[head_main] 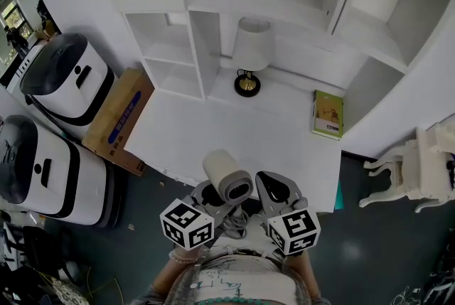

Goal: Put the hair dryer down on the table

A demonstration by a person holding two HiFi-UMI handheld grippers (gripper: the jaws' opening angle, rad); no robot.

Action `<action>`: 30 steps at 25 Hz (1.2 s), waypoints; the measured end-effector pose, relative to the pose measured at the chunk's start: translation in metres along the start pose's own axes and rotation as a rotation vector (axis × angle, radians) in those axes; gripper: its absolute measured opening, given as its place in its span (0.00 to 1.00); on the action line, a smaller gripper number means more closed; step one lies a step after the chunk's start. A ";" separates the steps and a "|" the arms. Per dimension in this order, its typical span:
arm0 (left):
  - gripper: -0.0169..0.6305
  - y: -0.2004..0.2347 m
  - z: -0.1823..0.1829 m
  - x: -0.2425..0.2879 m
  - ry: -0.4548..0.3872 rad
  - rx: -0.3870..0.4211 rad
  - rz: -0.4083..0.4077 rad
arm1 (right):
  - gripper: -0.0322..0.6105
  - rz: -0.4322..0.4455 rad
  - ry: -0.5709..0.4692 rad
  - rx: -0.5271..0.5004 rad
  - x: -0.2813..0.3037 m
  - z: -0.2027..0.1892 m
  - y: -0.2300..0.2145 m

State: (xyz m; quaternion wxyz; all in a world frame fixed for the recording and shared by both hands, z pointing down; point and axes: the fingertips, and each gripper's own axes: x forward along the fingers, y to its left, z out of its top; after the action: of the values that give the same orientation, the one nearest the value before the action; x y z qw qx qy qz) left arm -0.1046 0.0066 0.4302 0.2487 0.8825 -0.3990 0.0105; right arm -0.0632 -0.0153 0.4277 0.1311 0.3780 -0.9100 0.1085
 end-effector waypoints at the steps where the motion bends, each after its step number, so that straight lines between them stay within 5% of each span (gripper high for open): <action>1: 0.31 0.000 0.000 0.003 0.000 -0.002 0.002 | 0.09 0.002 0.000 0.002 0.000 0.000 -0.003; 30: 0.31 -0.002 0.024 0.128 0.047 -0.006 0.050 | 0.09 0.065 0.001 0.044 0.010 0.014 -0.122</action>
State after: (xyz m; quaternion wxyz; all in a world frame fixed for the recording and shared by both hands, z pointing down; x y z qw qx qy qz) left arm -0.0204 -0.0924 0.4359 0.2603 0.8711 -0.4149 0.0360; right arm 0.0148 -0.1106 0.4298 0.1195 0.3510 -0.9192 0.1327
